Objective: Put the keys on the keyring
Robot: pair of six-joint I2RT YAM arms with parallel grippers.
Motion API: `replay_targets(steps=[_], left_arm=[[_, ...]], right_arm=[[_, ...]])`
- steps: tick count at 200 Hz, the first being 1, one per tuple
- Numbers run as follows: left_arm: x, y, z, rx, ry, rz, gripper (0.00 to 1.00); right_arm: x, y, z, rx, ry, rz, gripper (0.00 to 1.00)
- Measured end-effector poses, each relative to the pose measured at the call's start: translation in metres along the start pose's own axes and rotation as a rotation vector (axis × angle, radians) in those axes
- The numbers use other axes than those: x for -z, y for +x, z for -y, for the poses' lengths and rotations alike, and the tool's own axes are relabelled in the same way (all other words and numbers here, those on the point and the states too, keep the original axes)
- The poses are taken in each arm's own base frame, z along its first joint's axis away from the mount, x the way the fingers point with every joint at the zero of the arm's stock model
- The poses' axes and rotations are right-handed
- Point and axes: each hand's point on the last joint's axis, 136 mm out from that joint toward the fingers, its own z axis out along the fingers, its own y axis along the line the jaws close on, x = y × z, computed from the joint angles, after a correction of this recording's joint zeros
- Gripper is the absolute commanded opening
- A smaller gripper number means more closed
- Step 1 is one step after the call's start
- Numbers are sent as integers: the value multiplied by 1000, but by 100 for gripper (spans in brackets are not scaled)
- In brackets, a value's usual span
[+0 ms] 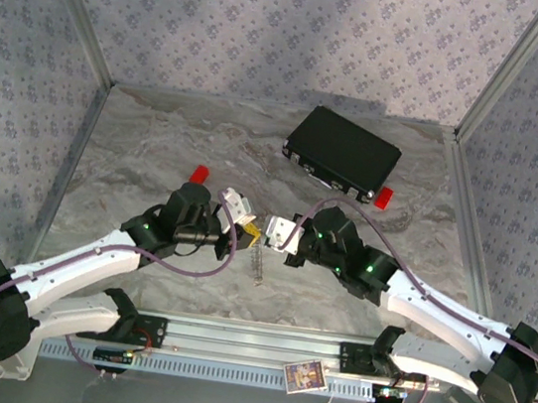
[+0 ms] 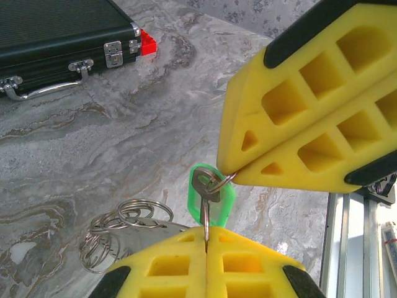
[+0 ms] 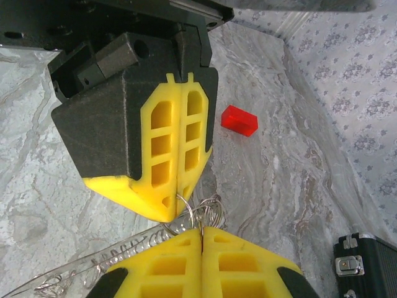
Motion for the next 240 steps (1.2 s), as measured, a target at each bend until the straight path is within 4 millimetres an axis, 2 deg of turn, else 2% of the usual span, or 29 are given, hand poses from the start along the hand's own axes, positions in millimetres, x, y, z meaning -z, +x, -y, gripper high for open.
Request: replay_targets(steps=[240], left_arm=[[-2,1,-1,12,0,-4,0]], right_arm=[[-5,4,-7,-5,-26,-10,0]])
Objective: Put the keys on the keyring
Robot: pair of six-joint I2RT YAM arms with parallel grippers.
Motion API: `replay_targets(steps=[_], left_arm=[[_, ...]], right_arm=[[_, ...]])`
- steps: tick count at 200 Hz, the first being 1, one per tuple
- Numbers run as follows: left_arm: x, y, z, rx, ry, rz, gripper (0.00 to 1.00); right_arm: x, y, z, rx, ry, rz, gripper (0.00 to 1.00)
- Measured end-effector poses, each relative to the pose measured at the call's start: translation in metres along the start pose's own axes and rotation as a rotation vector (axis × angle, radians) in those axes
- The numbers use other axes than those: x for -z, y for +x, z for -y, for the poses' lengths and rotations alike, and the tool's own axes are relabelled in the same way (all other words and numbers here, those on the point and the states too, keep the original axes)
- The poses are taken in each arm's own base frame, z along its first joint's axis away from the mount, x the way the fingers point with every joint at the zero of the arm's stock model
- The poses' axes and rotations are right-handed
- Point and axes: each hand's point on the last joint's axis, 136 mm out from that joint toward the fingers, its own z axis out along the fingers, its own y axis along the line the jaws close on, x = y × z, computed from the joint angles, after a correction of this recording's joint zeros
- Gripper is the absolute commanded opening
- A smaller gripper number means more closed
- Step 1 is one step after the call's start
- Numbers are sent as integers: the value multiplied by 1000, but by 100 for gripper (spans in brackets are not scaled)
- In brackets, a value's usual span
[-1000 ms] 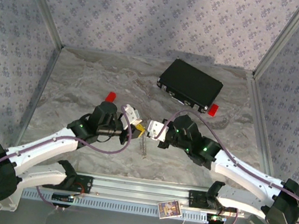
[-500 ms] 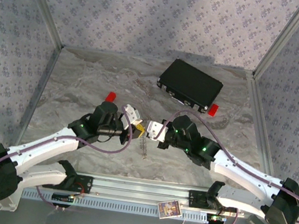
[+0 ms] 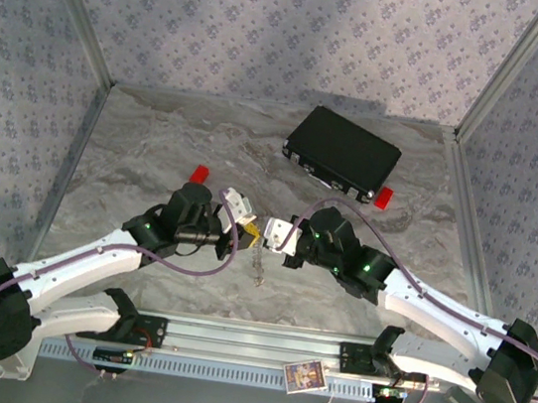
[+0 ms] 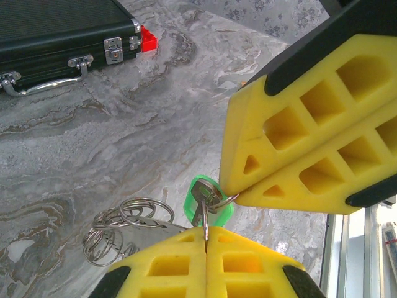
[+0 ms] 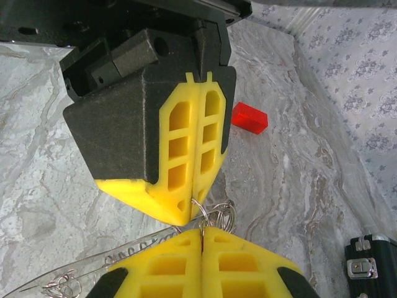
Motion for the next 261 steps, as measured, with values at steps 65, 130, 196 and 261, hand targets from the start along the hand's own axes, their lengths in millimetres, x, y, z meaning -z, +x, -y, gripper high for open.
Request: replay_targets(steps=[65,130,196,261], left_arm=[[0,-2,0,15,0,28,0],[2,-8,1,11,1,60,0],[5,-15,1,-4,-4,93,0],[7,-21,1,-17,-9,122,0]], right_arm=[[-1,-1,0,-53,4,9,0],[-1,0,0,-120,-21,27,0],[6,1,-2,-150,-47,53,0],[15,6,1,-177,-37,75,0]])
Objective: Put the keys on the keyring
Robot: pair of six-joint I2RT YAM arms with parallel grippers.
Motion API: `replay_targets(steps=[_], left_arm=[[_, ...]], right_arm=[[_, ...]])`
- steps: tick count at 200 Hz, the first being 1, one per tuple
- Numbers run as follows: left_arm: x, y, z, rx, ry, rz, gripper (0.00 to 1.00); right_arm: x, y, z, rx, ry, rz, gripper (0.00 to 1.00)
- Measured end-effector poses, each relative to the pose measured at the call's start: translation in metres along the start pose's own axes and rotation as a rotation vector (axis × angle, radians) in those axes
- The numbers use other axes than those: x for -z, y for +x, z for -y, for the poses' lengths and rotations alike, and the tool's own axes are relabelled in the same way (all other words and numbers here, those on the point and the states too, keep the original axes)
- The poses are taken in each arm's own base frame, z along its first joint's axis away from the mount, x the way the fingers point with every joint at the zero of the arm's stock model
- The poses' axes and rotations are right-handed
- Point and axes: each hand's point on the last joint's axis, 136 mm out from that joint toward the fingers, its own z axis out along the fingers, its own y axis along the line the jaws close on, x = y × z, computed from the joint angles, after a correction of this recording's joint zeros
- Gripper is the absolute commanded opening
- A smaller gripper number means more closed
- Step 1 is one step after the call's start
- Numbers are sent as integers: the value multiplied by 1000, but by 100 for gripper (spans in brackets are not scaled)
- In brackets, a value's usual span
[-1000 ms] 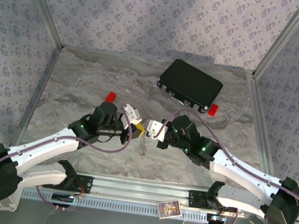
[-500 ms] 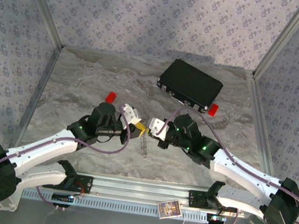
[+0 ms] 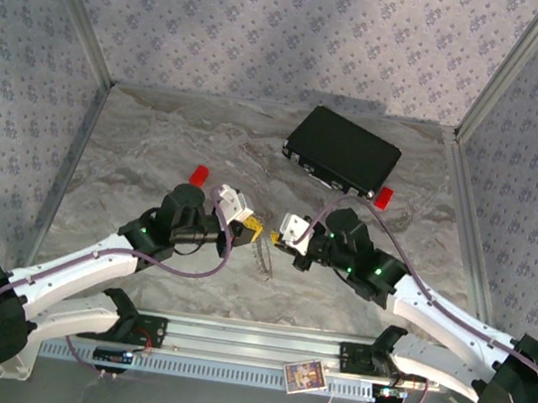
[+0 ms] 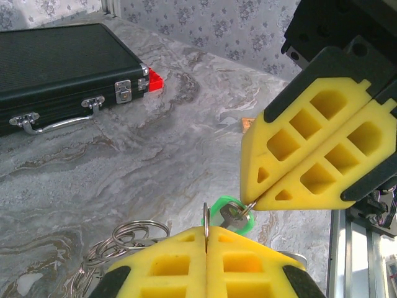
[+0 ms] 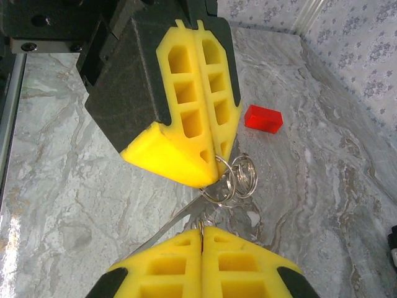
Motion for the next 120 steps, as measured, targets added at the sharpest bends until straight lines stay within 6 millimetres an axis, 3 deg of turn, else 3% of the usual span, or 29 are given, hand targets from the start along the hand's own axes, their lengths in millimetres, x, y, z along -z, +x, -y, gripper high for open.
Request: replay_targets(steps=[120], left_arm=[[0,4,-8,194,-47,-13,0]], right_arm=[[-6,-6,16,-19,167,-11,0]])
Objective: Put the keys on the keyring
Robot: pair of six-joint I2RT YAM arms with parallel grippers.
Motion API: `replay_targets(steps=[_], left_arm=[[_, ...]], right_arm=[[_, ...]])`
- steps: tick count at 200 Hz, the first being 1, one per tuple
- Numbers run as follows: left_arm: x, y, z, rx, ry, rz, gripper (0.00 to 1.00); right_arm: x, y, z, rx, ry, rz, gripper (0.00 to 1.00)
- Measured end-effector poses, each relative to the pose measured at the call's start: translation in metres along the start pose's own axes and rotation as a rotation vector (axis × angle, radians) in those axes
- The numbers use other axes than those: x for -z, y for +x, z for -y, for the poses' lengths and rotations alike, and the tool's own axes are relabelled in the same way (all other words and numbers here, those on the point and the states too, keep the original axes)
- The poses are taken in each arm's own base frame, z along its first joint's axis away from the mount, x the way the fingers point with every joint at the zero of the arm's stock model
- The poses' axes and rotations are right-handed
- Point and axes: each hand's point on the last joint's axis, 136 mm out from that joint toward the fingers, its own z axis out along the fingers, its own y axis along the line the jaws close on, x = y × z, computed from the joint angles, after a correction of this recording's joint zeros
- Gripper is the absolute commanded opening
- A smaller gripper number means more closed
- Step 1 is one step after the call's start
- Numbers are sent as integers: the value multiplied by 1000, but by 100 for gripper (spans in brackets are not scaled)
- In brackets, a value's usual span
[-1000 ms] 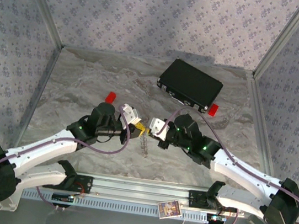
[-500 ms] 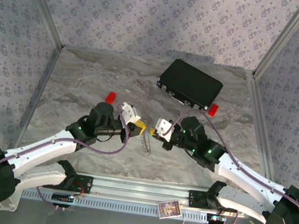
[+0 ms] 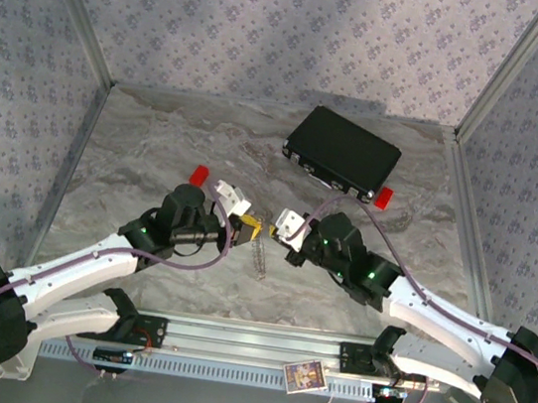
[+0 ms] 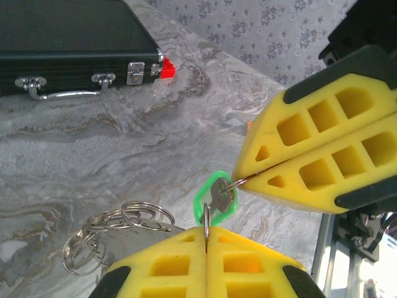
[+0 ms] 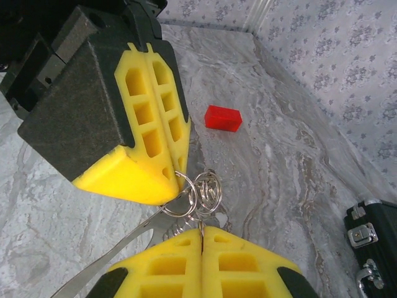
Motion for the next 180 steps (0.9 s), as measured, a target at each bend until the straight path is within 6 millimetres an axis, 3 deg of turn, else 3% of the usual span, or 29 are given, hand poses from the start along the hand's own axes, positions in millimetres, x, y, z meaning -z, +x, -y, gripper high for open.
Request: replay_targets(steps=[75,180], left_arm=[[0,3,-1,176,-8,-14,0],[-1,-8,1,213,-4,-2,0]], right_arm=[[-7,-1,3,0,41,-4,0],[-12,2,5,-22,59,-8,0]])
